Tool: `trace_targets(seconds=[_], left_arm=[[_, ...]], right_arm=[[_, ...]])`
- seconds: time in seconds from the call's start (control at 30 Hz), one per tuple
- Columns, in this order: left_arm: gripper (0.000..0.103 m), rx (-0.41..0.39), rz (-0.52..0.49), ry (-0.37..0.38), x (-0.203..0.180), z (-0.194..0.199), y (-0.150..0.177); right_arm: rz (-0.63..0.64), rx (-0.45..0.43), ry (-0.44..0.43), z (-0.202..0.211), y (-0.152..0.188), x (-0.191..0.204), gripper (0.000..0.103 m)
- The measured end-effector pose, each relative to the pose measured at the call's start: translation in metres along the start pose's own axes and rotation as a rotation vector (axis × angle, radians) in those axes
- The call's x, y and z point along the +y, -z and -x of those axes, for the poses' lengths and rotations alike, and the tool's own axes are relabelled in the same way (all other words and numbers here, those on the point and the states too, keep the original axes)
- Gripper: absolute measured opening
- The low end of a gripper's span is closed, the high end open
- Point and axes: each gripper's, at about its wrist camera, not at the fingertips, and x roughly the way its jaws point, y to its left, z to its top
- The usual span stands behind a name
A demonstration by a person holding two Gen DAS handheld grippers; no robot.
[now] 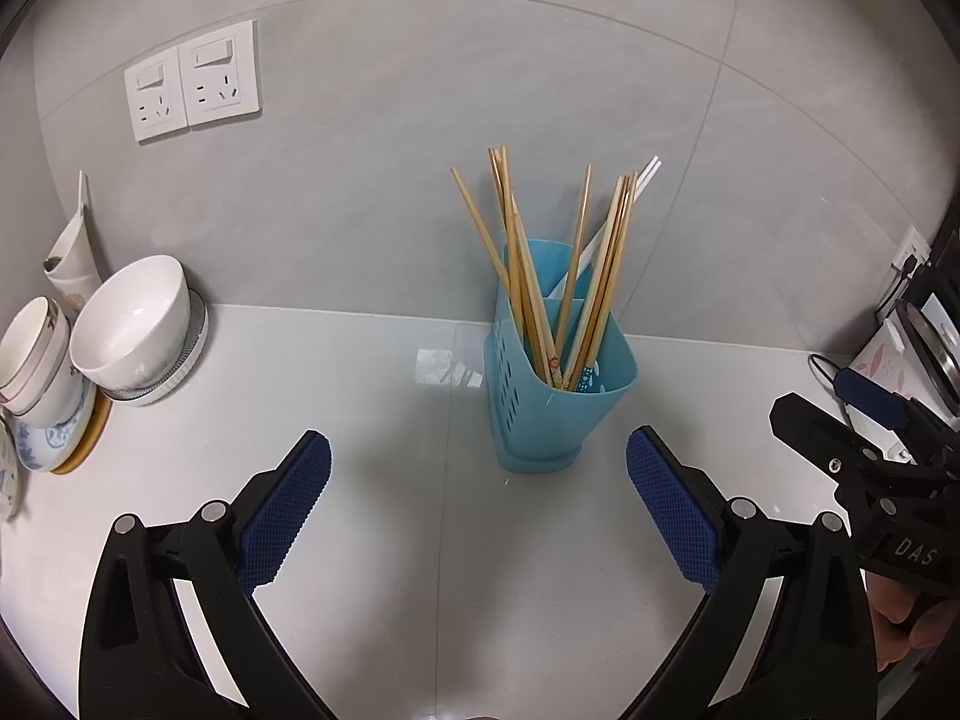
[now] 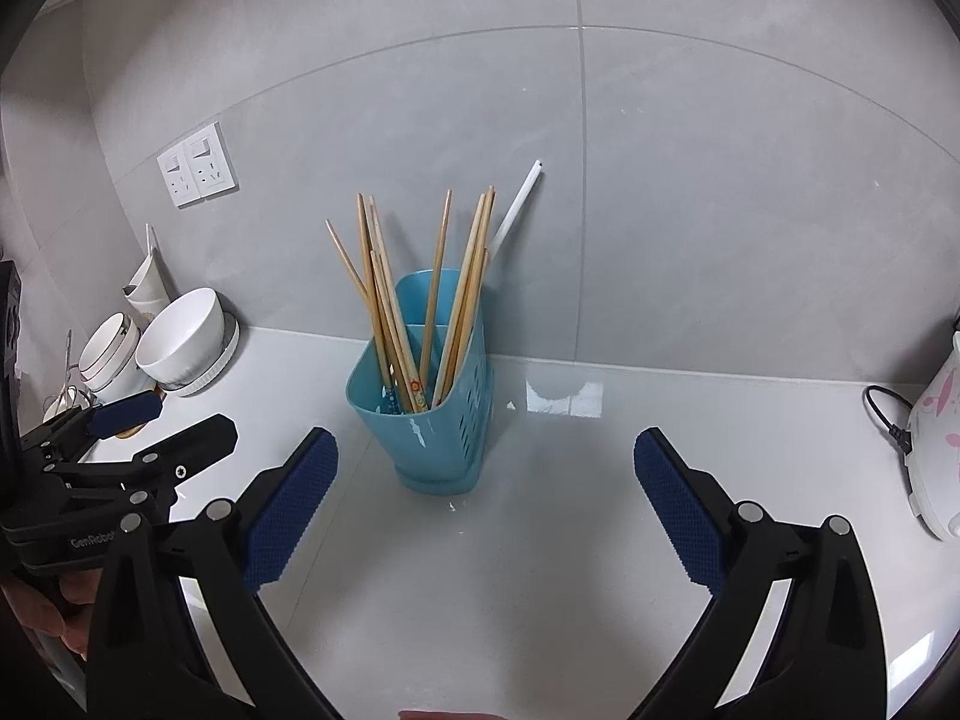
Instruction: Organize utensils
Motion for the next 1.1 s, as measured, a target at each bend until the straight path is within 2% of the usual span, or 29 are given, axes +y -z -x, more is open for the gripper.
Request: trace_targets(seconds=[0.17,1.1], left_arm=[[0.097,0.004,0.005,0.021,0.0005,-0.002,-0.0007],[0.097,-0.013,-0.017,-0.01,-0.0009,-0.004,-0.0014]], right_arm=[[-0.008,0.006,-0.001,-0.0007,0.0001,-0.0011,0.095],[-0.036,0.029,0.016,-0.0054,-0.0017,-0.0057,0.095]])
